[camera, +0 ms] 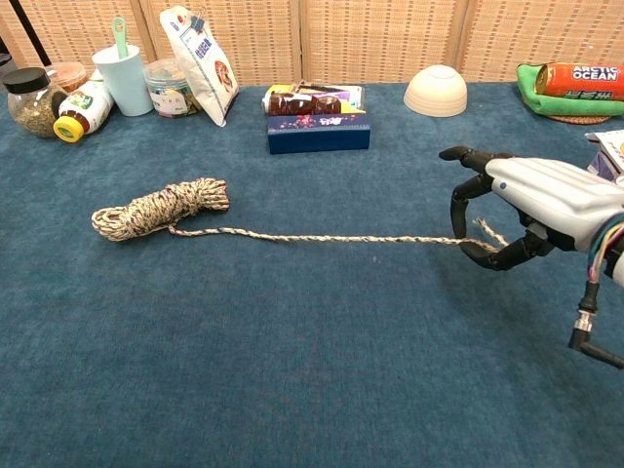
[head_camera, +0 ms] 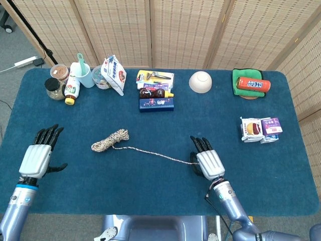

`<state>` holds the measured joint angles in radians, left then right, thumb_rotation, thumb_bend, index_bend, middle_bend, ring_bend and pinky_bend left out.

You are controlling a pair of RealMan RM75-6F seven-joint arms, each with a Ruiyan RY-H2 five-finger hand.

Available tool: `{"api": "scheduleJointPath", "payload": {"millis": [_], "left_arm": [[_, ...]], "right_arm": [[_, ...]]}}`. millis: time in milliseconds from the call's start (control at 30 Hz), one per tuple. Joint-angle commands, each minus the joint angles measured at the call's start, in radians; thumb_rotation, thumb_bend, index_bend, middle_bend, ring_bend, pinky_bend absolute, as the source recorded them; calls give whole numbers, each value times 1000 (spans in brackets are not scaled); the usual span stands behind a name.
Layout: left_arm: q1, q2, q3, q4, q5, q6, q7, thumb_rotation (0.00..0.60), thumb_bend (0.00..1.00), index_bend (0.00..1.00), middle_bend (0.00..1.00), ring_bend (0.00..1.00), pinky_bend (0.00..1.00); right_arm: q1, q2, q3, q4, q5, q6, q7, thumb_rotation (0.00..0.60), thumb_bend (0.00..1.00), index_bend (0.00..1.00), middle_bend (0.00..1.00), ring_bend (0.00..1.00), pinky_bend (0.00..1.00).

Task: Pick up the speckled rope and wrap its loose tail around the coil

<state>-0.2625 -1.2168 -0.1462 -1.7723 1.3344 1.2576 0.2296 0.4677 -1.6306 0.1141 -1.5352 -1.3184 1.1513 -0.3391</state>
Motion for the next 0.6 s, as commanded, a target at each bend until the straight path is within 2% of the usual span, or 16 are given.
{"api": "scheduleJointPath", "payload": {"millis": [33, 333, 600], "left_arm": [[-55, -60, -32, 15, -67, -51, 63, 600, 68, 0, 0, 0, 0], [-165, -223, -79, 48, -258, -114, 231, 600, 68, 0, 0, 0, 0], [-230, -345, -88, 76, -399, -90, 379, 600, 68, 0, 0, 0, 0]], "right_arm": [[2, 10, 4, -16, -3, 8, -15, 600, 469, 603, 0, 0, 0], [4, 16, 12, -32, 9, 17, -43, 600, 469, 607, 0, 0, 0], [5, 20, 13, -33, 19, 18, -56, 600, 469, 611, 0, 0, 0]]}}
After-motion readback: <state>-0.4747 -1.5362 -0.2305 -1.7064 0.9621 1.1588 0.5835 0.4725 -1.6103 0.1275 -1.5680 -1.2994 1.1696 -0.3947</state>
